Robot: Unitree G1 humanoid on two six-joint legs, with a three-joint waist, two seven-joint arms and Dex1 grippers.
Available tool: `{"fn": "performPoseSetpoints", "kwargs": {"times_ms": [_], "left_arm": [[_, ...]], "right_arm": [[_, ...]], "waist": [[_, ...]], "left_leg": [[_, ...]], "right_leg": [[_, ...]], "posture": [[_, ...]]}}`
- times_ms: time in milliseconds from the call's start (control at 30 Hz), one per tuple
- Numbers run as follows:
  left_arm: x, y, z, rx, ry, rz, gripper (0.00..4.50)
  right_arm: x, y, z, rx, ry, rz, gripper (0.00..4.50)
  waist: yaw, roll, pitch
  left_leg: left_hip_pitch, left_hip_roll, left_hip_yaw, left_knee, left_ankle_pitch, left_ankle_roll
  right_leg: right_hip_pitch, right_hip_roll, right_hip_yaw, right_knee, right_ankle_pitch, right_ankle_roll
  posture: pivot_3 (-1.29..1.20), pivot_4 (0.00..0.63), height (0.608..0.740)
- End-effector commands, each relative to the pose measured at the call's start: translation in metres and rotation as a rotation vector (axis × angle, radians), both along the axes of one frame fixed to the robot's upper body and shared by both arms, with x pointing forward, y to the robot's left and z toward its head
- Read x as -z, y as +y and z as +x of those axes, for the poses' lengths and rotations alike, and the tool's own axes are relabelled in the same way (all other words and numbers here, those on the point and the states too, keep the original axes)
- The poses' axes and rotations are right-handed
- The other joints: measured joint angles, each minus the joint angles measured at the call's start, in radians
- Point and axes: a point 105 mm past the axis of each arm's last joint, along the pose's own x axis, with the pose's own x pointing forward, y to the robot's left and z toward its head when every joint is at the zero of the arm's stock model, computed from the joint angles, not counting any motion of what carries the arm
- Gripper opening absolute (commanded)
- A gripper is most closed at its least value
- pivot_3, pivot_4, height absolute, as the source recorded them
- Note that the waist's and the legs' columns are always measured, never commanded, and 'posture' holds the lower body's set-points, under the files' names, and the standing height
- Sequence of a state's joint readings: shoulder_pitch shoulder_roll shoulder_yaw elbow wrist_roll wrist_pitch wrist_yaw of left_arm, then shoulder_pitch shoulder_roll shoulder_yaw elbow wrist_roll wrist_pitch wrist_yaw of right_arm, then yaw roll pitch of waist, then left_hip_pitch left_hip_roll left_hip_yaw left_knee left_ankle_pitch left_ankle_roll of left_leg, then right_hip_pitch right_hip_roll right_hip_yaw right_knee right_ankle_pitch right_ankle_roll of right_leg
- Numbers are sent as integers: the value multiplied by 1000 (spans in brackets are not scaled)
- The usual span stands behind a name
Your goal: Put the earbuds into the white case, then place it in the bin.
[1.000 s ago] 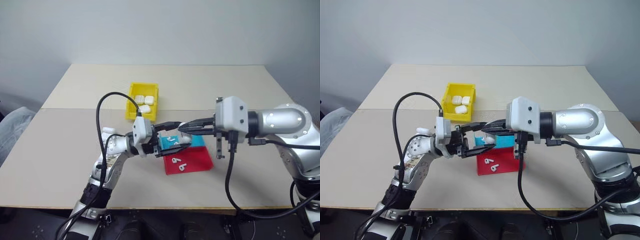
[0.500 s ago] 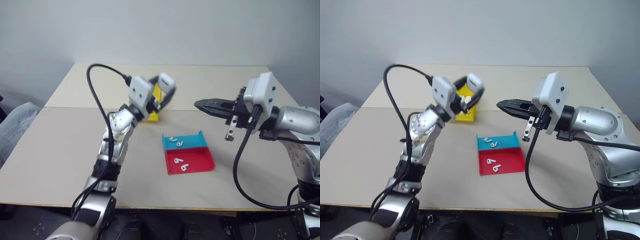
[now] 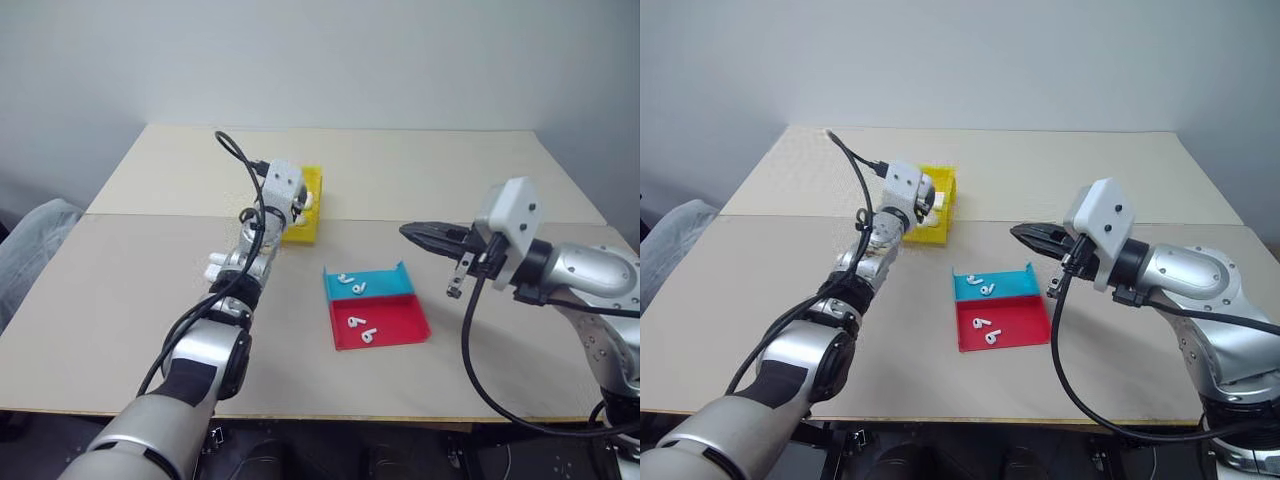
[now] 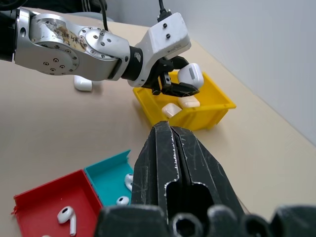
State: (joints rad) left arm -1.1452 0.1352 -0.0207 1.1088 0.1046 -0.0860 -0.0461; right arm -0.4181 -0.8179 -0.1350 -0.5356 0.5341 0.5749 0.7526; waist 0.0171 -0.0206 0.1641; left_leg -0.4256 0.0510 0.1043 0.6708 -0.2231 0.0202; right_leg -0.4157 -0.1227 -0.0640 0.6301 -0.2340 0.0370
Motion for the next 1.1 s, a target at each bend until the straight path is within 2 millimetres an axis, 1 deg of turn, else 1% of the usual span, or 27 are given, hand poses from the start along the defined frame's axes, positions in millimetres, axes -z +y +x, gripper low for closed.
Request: {"fn": "performPoseSetpoints", "kwargs": {"times_ms": [33,133,200,233,300,367,400,467,600,700,733,833,933,1033,1100], "left_arm": [[-27,-10,1,19,-75,-1,4420],[-28,-7,1,9,-91,0,4464],[-34,-6,0,33,-102,-17,4464],[-39,-8,-3,99,-118,-57,4464],[-50,-9,-13,258,-110,-189,4464],[-59,-6,-33,451,-117,-275,4464],[-61,-3,-45,537,-121,-284,4464],[-58,5,-74,674,-114,-232,4464],[-41,23,-126,829,-39,-57,4464],[-31,41,-160,889,49,25,4464],[-29,46,-168,896,82,54,4464],[-31,63,-194,933,160,112,4464],[-37,70,-215,973,201,138,4464],[-41,71,-227,1005,228,147,4464],[-41,72,-230,1006,242,149,4464]], "right_arm": [[-10,-5,-5,26,-46,-8,0],[-6,-6,-4,35,-36,-24,0],[-4,-7,-3,37,-33,-32,0],[-4,-8,-3,38,-32,-39,0],[-2,-13,-2,41,-33,-66,0],[1,-19,-1,44,-25,-106,0],[4,-23,-1,40,-20,-132,0],[10,-33,-3,26,-6,-193,0],[18,-52,-8,-17,0,-294,0],[22,-67,-17,-71,7,-356,0],[24,-71,-20,-85,16,-383,0],[31,-83,-33,-148,62,-459,0],[34,-92,-40,-172,85,-504,0],[37,-97,-39,-155,88,-536,0],[37,-96,-38,-148,87,-536,0]], "waist": [[-2,0,0],[-2,0,0],[-3,0,0],[-4,0,0],[-6,0,0],[-14,0,0],[-17,0,0],[-27,1,0],[-29,1,0],[-26,1,0],[-24,1,0],[-17,1,0],[-13,1,0],[-12,1,0],[-11,1,-1]], "left_leg": [[0,0,0,0,0,0],[0,0,-1,0,0,1],[0,0,-1,0,0,1],[0,0,-1,0,0,1],[0,0,-1,0,0,0],[0,0,0,0,1,-2],[0,0,0,0,2,-3],[0,1,0,-1,3,-4],[2,1,0,-1,4,-5],[5,1,-1,-1,3,-3],[5,1,-2,-1,0,1],[8,1,-4,-1,-1,3],[11,1,-5,-2,-2,4],[13,1,-7,-2,-2,4],[14,1,-8,-2,-2,4]], "right_leg": [[0,0,0,0,0,0],[0,0,0,1,0,0],[0,0,0,1,0,0],[0,0,0,1,0,0],[0,0,0,1,0,0],[-1,0,0,1,0,0],[-1,0,1,1,0,0],[-2,0,1,1,0,0],[0,0,2,2,0,0],[3,0,1,2,0,0],[5,0,0,1,0,0],[8,0,-1,0,0,0],[11,0,-1,0,-1,0],[12,0,-1,0,-1,0],[12,0,-1,0,-1,0]], "posture": [[0,150,740],[0,150,740],[0,150,740],[0,150,740],[0,150,740],[0,150,740],[0,150,740],[0,150,740],[0,150,740],[0,150,740],[0,150,740],[0,150,740],[0,150,740],[0,150,740],[0,150,740]]}}
